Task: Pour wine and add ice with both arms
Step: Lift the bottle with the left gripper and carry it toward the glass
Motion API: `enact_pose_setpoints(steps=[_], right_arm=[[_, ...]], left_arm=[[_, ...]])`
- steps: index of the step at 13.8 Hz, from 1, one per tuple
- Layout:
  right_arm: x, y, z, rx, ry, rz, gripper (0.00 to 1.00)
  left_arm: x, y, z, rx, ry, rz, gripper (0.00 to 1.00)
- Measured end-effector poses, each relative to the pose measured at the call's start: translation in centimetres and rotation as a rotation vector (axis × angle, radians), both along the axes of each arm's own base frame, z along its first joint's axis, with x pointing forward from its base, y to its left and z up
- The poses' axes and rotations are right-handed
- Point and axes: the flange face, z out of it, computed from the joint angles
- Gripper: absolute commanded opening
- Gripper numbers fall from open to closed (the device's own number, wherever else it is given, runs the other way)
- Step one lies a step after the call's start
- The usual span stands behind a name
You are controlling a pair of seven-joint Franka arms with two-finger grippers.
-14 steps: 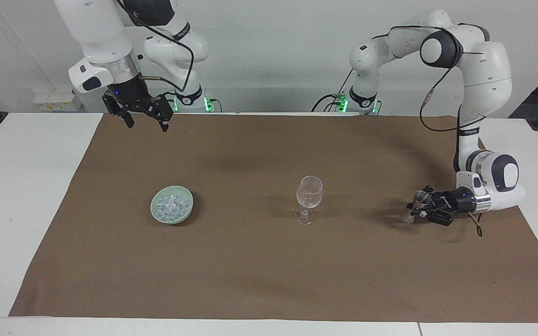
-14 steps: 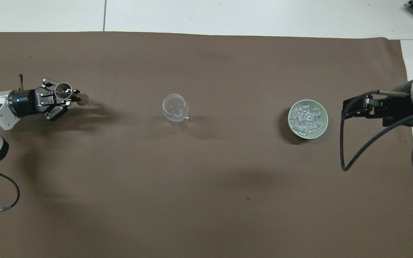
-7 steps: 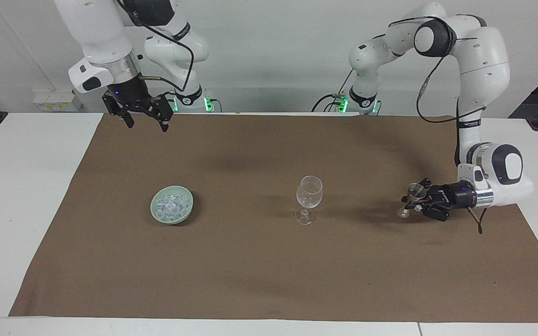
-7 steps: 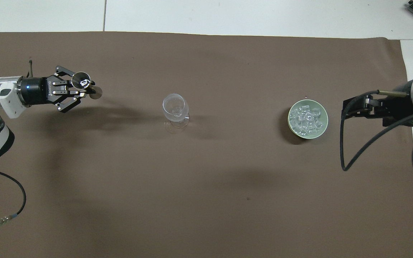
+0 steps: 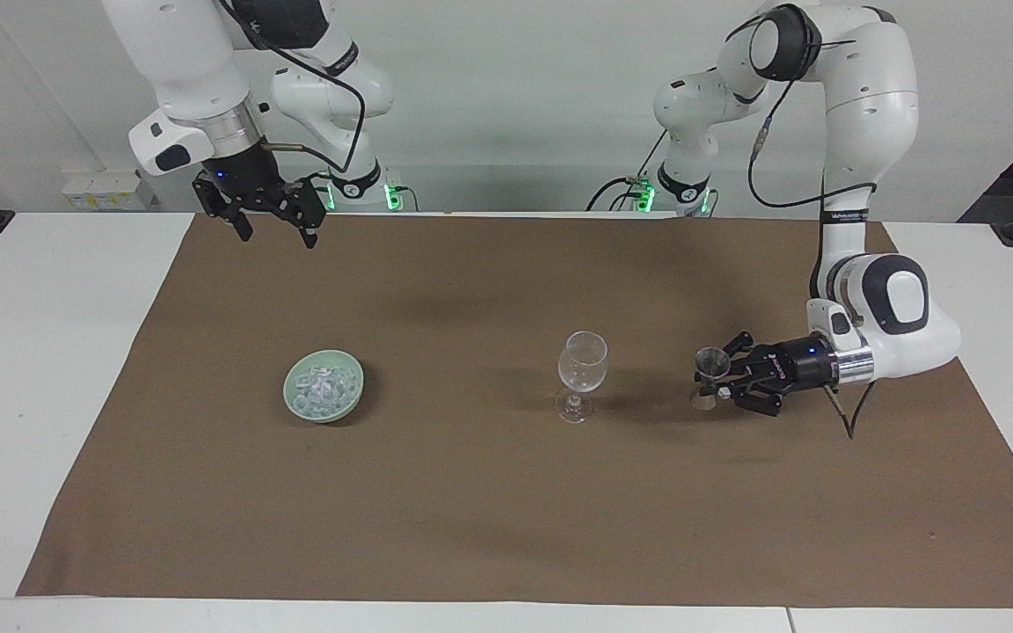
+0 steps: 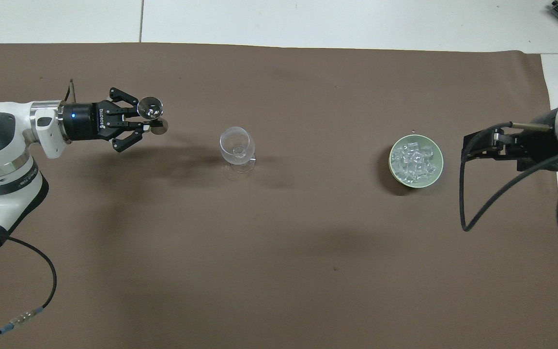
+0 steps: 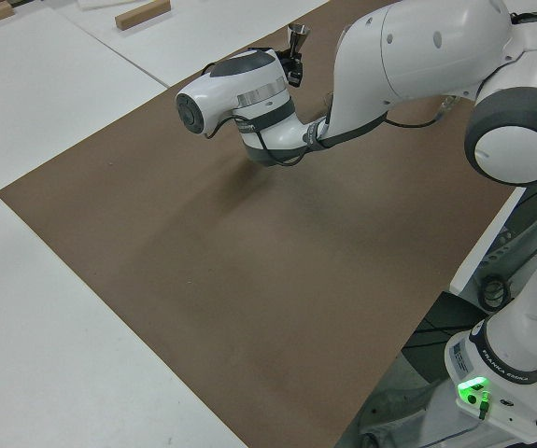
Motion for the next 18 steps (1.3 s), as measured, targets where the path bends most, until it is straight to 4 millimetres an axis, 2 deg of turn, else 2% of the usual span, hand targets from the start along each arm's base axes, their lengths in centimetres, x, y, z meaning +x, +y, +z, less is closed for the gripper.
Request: enact_pose_setpoints(steps=[7,12,15,18], right_arm=[[0.0,0.0,0.0,0.0,0.0,0.0,1.0],[0.0,0.0,0.0,0.0,0.0,0.0,1.0],[0.0,0.0,0.0,0.0,0.0,0.0,1.0],[0.0,0.0,0.0,0.0,0.0,0.0,1.0]], left_arm=[[-0.8,-5.1,0.0,0.0,0.007,-0.017,0.0],[-1.3,-7.7,0.8,0.03,-0.005,-0.027,0.0],[-1.7,-8.0,1.1,0.045,-0.006,-0.019,0.0],[-2.3,-7.4,2.7,0.065,-0.002,0.009,0.0]])
